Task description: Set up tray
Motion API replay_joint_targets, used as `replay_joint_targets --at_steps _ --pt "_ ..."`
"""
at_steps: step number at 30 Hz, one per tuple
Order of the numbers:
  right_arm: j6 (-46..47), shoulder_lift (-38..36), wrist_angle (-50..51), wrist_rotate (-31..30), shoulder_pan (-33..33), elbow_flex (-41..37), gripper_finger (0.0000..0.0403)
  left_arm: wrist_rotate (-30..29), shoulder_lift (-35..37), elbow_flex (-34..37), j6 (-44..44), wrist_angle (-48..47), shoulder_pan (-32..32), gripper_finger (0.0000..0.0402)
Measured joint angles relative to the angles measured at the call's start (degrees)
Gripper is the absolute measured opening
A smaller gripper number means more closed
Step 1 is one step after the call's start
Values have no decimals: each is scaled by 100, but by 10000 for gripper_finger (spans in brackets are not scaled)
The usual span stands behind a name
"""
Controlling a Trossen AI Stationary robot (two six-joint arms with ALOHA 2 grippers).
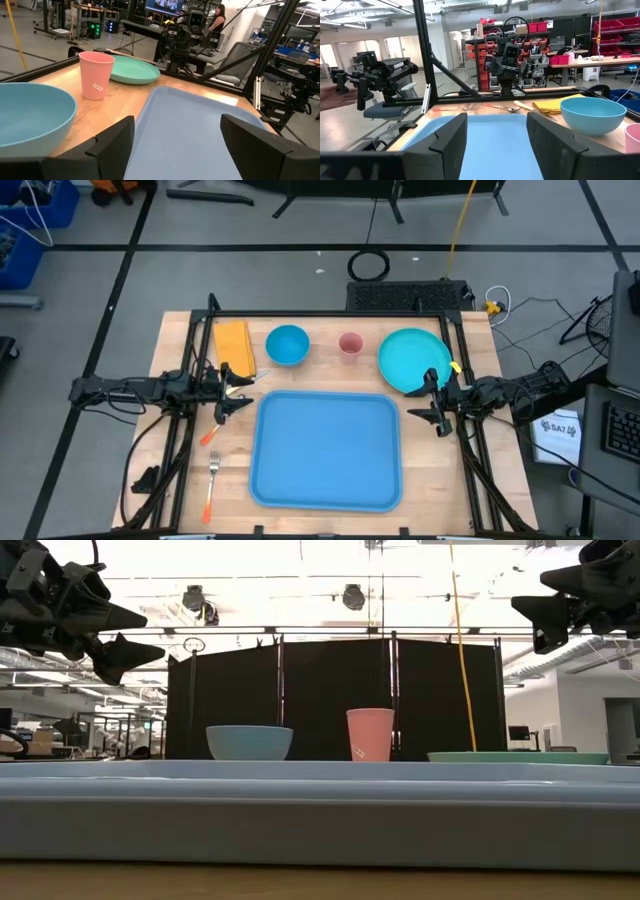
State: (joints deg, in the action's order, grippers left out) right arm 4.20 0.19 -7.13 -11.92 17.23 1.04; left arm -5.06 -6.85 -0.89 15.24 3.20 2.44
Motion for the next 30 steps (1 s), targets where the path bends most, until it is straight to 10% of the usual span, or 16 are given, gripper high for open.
replay_joint_targets --at_steps 24,30 --pt "-192 -2 -295 0 -1 -1 196 -895 2 0 -117 184 0 301" --pt "-189 -2 -428 1 -1 -1 196 -1879 2 0 -269 293 0 301"
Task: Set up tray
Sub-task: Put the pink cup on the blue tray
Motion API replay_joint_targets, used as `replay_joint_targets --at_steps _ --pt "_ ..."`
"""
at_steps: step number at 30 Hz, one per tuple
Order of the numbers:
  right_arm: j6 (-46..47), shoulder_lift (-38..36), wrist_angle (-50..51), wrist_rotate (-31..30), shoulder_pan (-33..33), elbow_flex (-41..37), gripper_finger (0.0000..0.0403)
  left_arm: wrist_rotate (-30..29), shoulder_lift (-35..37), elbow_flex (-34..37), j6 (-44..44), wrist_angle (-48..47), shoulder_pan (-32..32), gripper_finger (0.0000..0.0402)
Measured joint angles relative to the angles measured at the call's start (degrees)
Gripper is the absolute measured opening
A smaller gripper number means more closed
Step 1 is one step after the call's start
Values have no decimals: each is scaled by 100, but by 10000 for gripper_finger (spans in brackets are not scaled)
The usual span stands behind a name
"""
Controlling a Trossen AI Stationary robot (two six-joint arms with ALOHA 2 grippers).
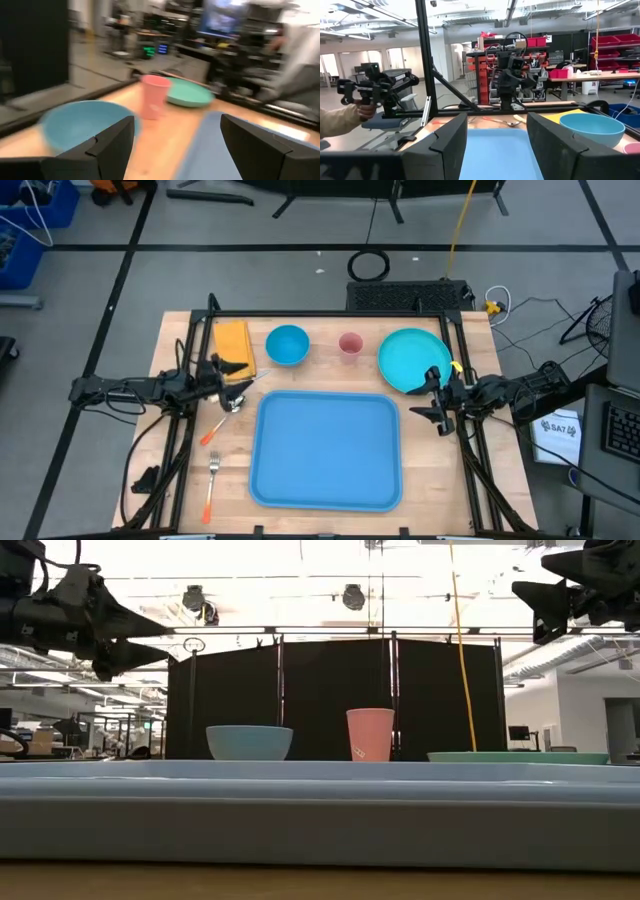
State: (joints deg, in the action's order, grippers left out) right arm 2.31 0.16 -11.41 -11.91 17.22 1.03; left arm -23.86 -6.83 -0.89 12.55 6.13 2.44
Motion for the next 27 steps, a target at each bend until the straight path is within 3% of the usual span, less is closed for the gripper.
replay_joint_targets --at_steps 6,15,17,19,21,23,27 --pt "-110 0 -86 -6 2 -1 196 -1160 0 0 -334 -42 0 301" --pt "288 0 -216 -118 0 -1 196 -1069 -2 0 -342 -50 -1 301" --pt "311 4 -382 -834 0 0 196 -1069 -2 0 -293 -48 -1 301" --pt "519 34 -368 -2046 -1 88 196 -1069 -2 0 -191 -53 -2 301" --pt "708 115 397 -2891 -7 324 196 -1069 -2 0 -148 -50 -1 301" --pt "943 273 1291 -3248 -5 682 196 -1071 -2 0 -155 -55 -2 301" --pt "1052 543 1504 -3730 -4 1197 196 -1071 -2 0 -199 -65 -1 301"
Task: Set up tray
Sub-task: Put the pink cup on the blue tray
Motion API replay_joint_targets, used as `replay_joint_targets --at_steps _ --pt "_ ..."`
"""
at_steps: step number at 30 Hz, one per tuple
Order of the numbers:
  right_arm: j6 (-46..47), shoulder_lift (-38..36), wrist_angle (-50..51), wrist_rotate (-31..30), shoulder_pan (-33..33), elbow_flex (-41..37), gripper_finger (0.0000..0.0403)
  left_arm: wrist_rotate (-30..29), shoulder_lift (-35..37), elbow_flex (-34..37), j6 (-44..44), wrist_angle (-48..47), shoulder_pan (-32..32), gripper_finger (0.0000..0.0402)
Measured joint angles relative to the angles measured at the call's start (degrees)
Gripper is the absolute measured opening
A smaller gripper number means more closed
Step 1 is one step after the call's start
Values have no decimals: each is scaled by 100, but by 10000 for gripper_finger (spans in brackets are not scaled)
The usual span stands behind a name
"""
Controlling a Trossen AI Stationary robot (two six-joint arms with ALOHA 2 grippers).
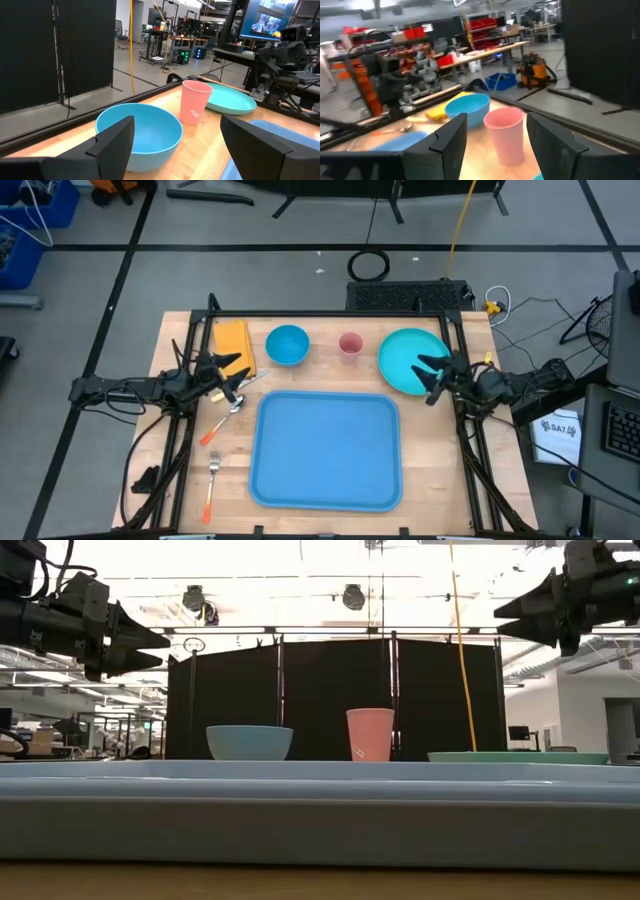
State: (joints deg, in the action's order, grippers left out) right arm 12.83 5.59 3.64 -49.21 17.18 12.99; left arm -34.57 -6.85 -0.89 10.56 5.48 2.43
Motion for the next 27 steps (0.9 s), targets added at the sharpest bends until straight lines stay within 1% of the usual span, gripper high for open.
replay_joint_targets --at_steps 8,10,12,15,18,20,23,25,27 --pt "-14 600 18 -59 -36 360 196 2 0 0 50 -16 0 301" --pt "150 852 -72 -196 -181 514 196 0 0 0 69 -16 -1 301" --pt "355 1224 23 -92 -415 733 196 1 0 0 70 -14 1 301" --pt "640 2012 480 432 -946 1282 196 0 0 0 73 -9 0 301" --pt "836 2938 1145 1022 -1715 2046 196 2 0 0 94 32 -1 301" --pt "898 3608 1548 1655 -2334 2587 196 2 0 0 147 28 -1 301" --pt "747 4615 2138 2937 -3308 3373 196 2 0 0 180 4 -1 301" --pt "631 5238 2464 3686 -3921 3857 196 1 0 0 236 -21 0 301" --pt "424 5810 2732 4256 -4414 4232 196 2 0 0 304 -33 -1 301"
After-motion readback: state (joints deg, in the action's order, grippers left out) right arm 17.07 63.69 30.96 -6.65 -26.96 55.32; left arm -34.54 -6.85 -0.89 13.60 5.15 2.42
